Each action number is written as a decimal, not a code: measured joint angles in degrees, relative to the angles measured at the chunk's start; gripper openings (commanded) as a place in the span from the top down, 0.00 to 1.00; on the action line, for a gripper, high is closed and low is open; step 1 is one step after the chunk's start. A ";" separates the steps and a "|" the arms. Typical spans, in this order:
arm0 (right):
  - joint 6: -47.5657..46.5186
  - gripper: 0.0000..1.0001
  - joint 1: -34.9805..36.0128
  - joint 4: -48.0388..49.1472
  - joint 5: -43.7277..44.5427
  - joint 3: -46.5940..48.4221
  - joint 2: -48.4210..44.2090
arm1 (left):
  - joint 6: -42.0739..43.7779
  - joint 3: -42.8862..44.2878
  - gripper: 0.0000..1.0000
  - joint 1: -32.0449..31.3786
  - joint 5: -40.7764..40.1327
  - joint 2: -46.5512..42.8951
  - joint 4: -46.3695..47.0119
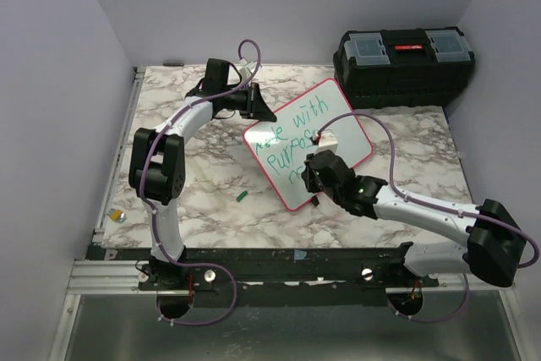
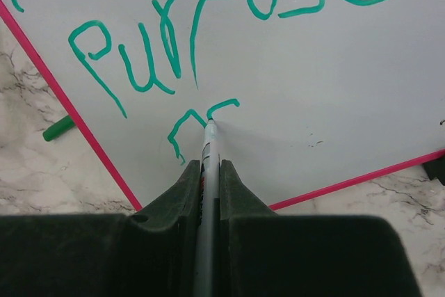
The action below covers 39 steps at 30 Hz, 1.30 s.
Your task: Write a sentence on the whiteboard
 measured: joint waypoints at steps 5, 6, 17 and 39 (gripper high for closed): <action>1.05 0.99 0.00 -1.25 0.50 -0.55 -0.66 | -0.02 0.00 1.00 0.00 0.02 0.00 0.00; 1.25 0.99 0.00 -1.62 0.72 -0.59 -0.72 | -0.02 0.00 1.00 0.00 0.02 0.00 0.00; 2.01 0.99 0.00 -4.81 5.42 -0.15 -0.42 | -0.07 0.00 1.00 0.00 0.02 -0.07 0.00; -2.12 0.99 0.00 -2.97 3.58 4.46 1.51 | -0.13 0.00 1.00 0.02 0.02 -0.07 0.00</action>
